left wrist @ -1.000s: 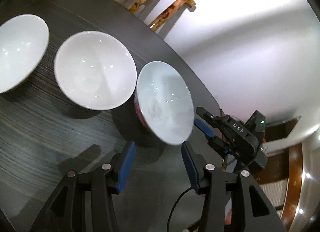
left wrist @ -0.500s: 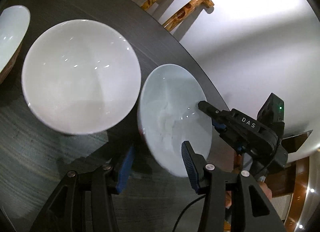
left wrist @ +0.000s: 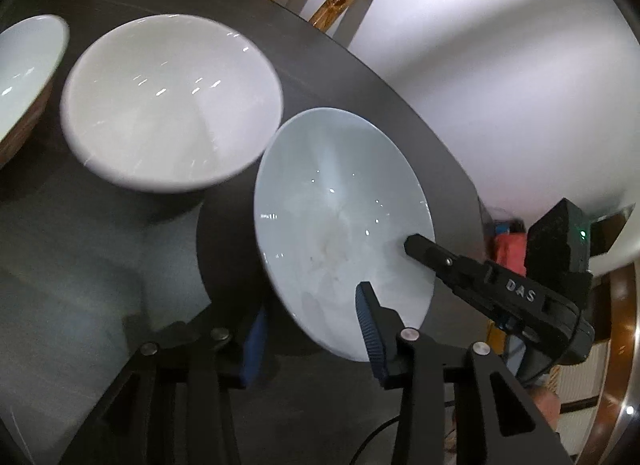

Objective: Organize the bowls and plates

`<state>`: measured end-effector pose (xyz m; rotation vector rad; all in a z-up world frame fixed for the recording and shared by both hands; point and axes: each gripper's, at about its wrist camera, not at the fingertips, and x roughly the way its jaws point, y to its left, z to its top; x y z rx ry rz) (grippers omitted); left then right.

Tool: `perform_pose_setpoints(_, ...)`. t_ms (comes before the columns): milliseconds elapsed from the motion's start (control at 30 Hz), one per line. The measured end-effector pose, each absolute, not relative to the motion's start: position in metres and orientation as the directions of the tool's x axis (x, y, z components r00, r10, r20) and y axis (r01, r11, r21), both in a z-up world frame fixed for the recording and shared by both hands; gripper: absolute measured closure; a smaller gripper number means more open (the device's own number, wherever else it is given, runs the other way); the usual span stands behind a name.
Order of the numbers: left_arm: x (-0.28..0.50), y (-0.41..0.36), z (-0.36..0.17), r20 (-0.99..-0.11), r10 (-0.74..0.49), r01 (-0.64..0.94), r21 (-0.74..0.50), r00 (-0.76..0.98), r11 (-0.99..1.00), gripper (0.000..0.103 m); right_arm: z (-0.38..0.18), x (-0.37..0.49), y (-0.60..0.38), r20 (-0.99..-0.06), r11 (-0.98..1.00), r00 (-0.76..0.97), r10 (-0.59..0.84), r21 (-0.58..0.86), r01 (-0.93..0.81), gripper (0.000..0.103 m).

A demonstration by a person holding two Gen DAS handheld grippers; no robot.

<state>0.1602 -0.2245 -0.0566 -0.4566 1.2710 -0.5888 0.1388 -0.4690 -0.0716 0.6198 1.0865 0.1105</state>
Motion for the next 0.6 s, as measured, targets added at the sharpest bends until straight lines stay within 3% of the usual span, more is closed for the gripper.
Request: perform_pose_setpoints(600,0.070,-0.096,-0.055,-0.790,-0.590,0.168,-0.566,0.170,0.807,0.062,-0.082,0.025,-0.350,-0.727,0.765,0.449,0.519,0.629,0.135,0.092)
